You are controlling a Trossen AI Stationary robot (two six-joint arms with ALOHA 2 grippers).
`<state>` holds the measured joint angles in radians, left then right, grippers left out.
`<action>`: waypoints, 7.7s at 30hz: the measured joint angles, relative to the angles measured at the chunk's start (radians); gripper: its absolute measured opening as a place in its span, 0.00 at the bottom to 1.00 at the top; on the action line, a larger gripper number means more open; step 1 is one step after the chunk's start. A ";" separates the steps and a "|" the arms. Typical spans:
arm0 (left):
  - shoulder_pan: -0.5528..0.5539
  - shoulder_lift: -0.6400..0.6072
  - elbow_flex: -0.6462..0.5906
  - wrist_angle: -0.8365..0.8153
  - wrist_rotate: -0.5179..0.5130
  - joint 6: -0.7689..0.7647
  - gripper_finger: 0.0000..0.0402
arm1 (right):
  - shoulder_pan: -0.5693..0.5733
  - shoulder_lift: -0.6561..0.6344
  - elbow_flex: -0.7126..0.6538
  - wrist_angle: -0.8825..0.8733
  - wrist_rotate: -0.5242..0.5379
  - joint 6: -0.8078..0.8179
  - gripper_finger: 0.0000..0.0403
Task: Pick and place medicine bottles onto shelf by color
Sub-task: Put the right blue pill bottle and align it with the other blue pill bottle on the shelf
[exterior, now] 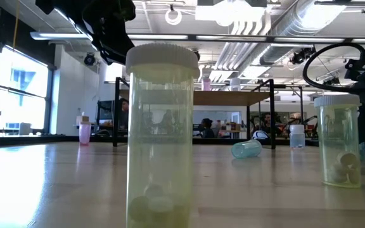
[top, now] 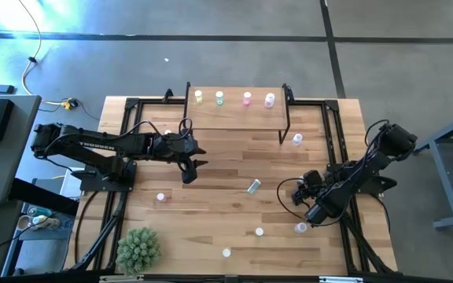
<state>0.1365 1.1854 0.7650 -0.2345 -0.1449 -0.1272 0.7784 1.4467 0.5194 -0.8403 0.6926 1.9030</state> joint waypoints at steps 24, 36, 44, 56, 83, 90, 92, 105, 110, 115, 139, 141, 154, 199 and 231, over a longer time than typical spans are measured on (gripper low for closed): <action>0.000 0.000 0.000 0.000 0.052 0.034 0.42 | -0.048 0.000 0.242 -0.008 0.066 -0.162 0.23; -0.018 0.004 0.000 0.068 0.174 0.093 0.42 | -0.241 0.000 0.463 0.056 0.050 -0.679 0.23; -0.035 0.078 0.000 0.237 0.243 0.162 0.42 | -0.367 0.000 0.536 0.206 -0.108 -1.054 0.23; -0.034 0.212 0.000 0.472 0.243 0.182 0.42 | -0.522 0.000 0.596 0.425 -0.366 -1.445 0.23; -0.025 0.307 0.006 0.721 0.215 0.076 0.42 | -0.676 0.000 0.608 0.650 -0.563 -1.598 0.23; -0.025 0.307 0.007 0.757 0.224 0.067 0.42 | -0.679 0.000 0.608 0.651 -0.563 -1.598 0.23; -0.025 0.307 0.007 0.758 0.223 0.060 0.40 | -0.681 0.000 0.608 0.651 -0.563 -1.598 0.23; -0.025 0.307 0.007 0.755 0.224 0.058 0.22 | -0.681 0.000 0.608 0.645 -0.565 -1.617 0.23; -0.025 0.307 0.007 0.755 0.224 0.058 0.24 | -0.681 0.000 0.608 0.644 -0.565 -1.617 0.23; -0.025 0.307 0.007 0.755 0.224 0.059 0.24 | -0.681 0.000 0.608 0.644 -0.565 -1.641 0.23; 0.014 0.205 0.007 0.696 0.222 0.095 0.24 | -0.681 -0.081 0.607 0.581 -0.542 -1.683 0.55; 0.021 0.180 0.007 0.677 0.221 0.100 0.24 | -0.681 -0.089 0.607 0.581 -0.536 -1.699 0.55; 0.041 0.001 -0.131 0.752 0.125 0.098 0.24 | -0.706 -0.092 0.607 0.588 -0.535 -1.728 0.55; 0.361 -0.013 -0.433 1.045 0.292 0.108 0.24 | -1.124 0.215 1.095 0.565 -1.029 -2.043 0.55; 0.317 -0.013 -0.433 1.049 0.312 0.157 0.24 | -1.050 0.399 1.181 0.550 -1.083 -2.148 0.55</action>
<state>0.4532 1.1725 0.3317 0.8141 0.1670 0.0299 -0.2718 1.8455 1.7004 -0.2902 -0.3908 -0.2447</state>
